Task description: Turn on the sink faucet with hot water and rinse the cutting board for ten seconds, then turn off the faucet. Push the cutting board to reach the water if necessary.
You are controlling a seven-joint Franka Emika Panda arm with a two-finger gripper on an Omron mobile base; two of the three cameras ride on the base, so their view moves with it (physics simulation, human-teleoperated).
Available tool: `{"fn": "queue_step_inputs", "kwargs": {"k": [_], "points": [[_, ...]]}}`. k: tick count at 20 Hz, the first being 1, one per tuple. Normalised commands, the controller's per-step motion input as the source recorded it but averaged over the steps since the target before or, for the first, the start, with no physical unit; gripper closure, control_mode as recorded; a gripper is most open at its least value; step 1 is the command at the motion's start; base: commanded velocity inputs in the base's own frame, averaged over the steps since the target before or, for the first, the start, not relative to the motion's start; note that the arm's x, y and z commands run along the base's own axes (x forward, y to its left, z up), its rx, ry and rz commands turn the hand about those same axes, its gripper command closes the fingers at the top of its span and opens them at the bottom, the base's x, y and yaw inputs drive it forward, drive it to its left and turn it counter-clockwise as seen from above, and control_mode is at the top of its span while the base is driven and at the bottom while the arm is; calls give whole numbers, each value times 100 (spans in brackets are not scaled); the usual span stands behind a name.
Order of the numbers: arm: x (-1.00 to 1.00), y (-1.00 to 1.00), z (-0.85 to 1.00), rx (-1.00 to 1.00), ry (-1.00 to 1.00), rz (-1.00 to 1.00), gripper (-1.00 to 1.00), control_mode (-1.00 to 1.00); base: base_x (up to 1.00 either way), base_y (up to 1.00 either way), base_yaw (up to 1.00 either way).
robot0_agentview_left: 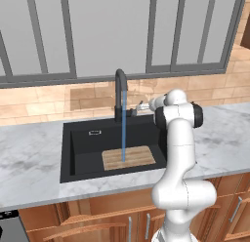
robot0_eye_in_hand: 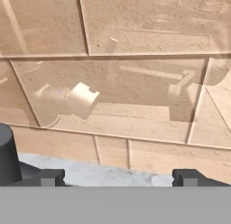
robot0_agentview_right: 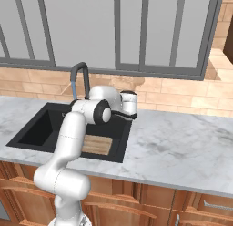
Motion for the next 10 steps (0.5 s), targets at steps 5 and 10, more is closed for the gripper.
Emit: {"fn": "queue_step_inputs", "kwargs": {"k": [5, 10], "points": [[3, 24, 36, 4, 0, 4, -100, -100, 0, 0, 0], [1, 47, 27, 2, 0, 7, -100, -100, 0, 0, 0]]}}
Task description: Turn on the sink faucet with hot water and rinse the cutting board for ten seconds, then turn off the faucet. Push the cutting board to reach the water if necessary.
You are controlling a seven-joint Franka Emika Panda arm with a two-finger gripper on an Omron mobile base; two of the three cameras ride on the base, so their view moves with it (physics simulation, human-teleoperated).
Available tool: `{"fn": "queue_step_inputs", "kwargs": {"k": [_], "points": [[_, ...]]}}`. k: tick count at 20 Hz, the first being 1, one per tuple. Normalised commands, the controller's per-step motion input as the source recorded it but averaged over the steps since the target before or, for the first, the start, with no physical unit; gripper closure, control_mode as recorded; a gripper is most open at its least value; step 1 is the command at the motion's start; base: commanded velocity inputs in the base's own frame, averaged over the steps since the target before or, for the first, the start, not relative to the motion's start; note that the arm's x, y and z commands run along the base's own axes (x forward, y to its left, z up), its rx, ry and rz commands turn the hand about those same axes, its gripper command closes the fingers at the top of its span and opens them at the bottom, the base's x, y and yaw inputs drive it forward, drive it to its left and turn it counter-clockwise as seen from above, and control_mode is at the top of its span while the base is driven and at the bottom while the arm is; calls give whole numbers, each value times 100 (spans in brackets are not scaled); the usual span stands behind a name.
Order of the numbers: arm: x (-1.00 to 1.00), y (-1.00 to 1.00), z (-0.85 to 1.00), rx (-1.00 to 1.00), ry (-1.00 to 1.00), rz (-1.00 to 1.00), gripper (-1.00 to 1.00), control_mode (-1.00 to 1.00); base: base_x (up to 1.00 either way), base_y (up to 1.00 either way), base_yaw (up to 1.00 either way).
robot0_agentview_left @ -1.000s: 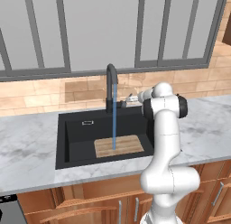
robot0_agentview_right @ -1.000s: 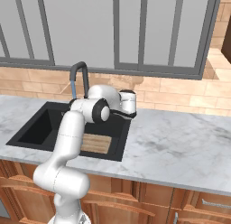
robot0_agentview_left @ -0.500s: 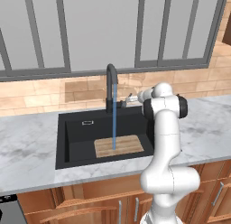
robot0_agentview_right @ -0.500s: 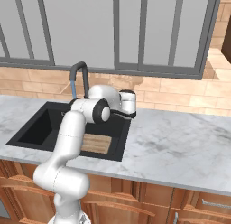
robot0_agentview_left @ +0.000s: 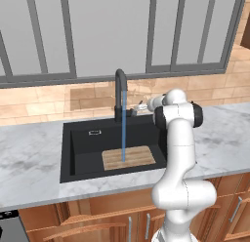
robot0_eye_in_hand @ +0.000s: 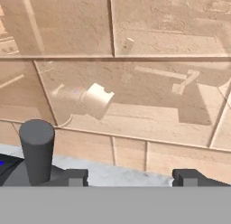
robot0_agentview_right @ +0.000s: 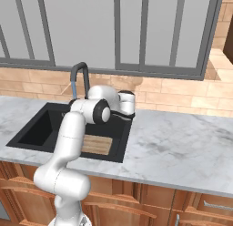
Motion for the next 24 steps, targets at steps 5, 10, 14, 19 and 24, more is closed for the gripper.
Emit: {"fn": "queue_step_inputs", "kwargs": {"k": [5, 10, 14, 19, 24], "points": [[20, 46, 27, 3, -1, 9, -100, -100, 0, 0, 0], [21, 57, 25, 1, 0, 12, -100, -100, 0, 0, 0], [18, 66, 29, 0, -1, 11, -100, -100, 0, 0, 0], [14, 73, 24, 0, 0, 12, -100, -100, 0, 0, 0], [4, 75, 21, 0, 0, 14, -100, -100, 0, 0, 0]]}}
